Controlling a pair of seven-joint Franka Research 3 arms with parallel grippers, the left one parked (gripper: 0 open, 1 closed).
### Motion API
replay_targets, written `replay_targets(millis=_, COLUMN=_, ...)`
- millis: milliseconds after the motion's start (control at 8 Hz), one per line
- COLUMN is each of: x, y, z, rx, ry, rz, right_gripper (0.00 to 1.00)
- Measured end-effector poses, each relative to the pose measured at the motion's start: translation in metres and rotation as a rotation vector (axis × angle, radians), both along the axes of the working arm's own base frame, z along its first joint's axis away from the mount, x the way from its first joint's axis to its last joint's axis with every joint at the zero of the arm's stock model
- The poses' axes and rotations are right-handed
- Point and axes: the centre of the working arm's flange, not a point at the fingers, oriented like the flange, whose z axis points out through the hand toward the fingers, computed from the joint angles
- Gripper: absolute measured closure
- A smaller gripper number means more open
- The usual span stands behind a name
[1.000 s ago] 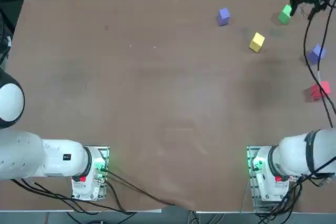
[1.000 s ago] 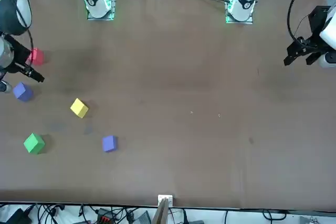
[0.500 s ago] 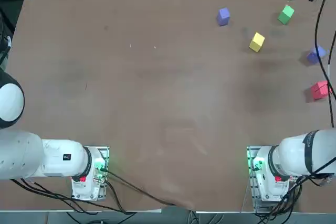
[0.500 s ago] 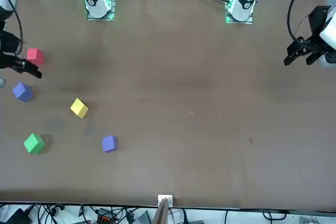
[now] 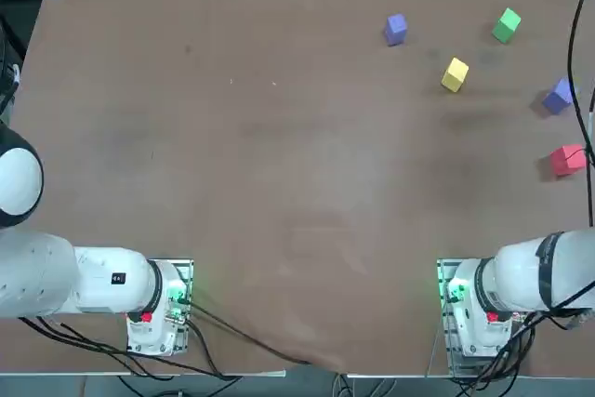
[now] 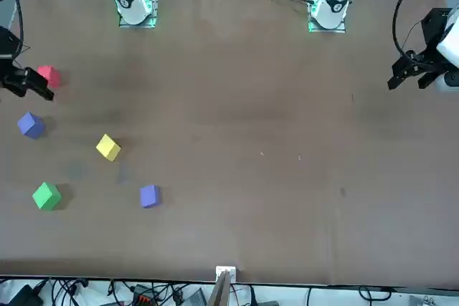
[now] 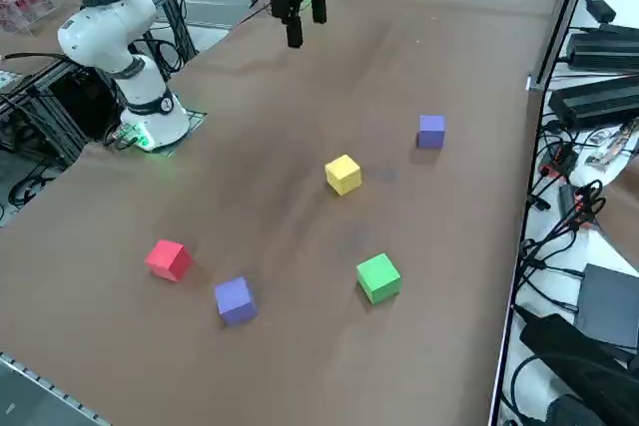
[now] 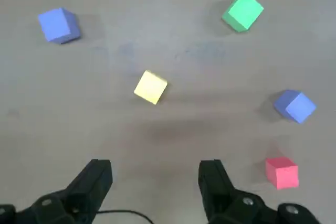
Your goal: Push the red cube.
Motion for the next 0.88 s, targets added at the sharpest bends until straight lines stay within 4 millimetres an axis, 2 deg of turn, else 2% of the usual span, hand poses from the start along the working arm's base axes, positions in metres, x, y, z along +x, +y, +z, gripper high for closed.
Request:
replay_targets(millis=500, x=-0.029, y=0.007, z=0.031, rx=0.023, ry=0.032, rz=0.117, right_gripper=0.00)
replay_targets(millis=875, x=-0.028, y=0.018, z=0.029, rx=0.023, ry=0.014, rz=0.097, right_gripper=0.00)
